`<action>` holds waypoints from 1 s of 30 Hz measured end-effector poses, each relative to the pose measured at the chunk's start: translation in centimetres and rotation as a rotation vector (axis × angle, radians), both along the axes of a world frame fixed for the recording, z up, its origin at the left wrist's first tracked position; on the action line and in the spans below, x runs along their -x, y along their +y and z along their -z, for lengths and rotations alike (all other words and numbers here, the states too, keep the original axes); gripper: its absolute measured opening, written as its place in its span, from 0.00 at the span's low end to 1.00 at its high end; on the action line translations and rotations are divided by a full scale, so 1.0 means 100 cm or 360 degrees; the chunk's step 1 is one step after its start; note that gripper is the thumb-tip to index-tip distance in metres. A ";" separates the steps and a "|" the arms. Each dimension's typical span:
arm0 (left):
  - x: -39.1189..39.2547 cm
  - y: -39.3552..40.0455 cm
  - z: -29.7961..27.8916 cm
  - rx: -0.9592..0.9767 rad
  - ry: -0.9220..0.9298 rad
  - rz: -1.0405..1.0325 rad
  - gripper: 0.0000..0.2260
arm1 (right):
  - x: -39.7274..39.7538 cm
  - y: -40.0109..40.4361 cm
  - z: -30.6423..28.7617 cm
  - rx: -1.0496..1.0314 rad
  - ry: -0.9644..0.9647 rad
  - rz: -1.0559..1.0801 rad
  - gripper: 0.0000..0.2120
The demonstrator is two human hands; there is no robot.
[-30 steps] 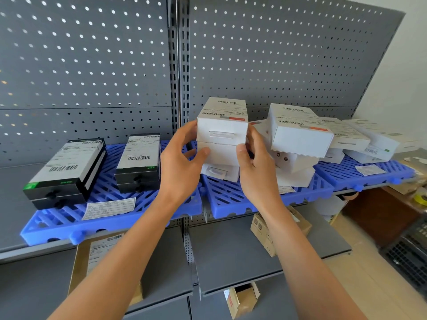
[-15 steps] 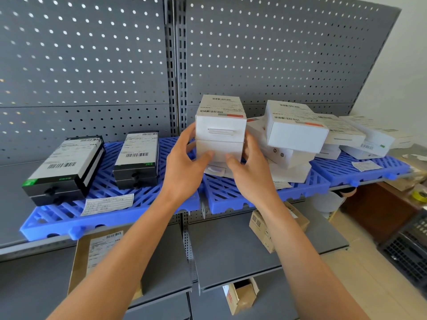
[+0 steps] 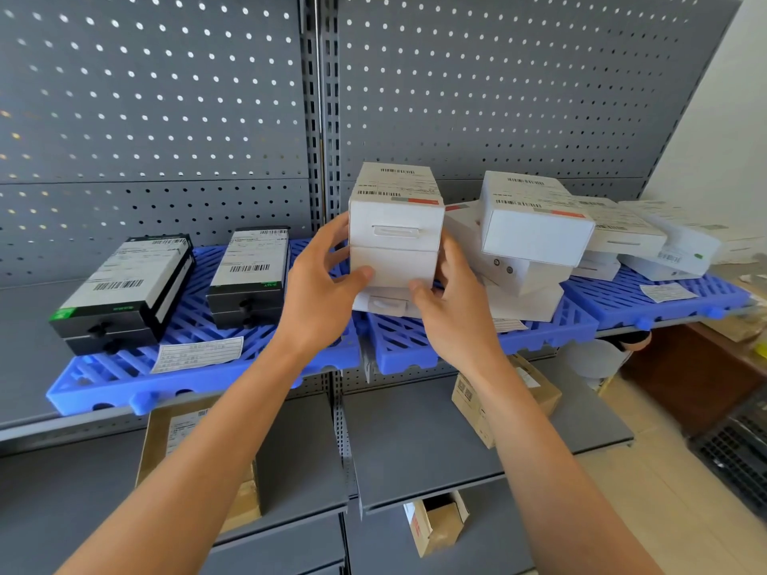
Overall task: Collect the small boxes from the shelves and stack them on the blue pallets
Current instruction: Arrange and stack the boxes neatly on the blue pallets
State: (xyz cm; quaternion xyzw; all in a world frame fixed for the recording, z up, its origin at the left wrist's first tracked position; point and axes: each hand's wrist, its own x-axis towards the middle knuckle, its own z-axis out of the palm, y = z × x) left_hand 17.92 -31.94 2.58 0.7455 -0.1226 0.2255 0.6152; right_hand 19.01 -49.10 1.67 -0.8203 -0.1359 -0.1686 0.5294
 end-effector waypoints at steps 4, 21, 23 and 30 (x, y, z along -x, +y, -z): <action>-0.006 0.002 -0.004 0.0030 0.0025 0.0077 0.29 | 0.001 0.001 -0.001 -0.0007 -0.0016 0.0020 0.33; -0.021 0.003 0.000 0.0087 0.0123 0.0159 0.32 | -0.002 0.001 0.002 -0.0006 0.0022 0.0050 0.37; -0.022 0.003 0.000 0.0080 0.0127 0.0162 0.32 | -0.003 0.001 0.003 -0.0004 0.0035 0.0068 0.38; -0.022 0.001 0.001 0.0070 0.0120 0.0155 0.32 | 0.000 0.001 0.003 -0.0043 0.0099 0.0039 0.37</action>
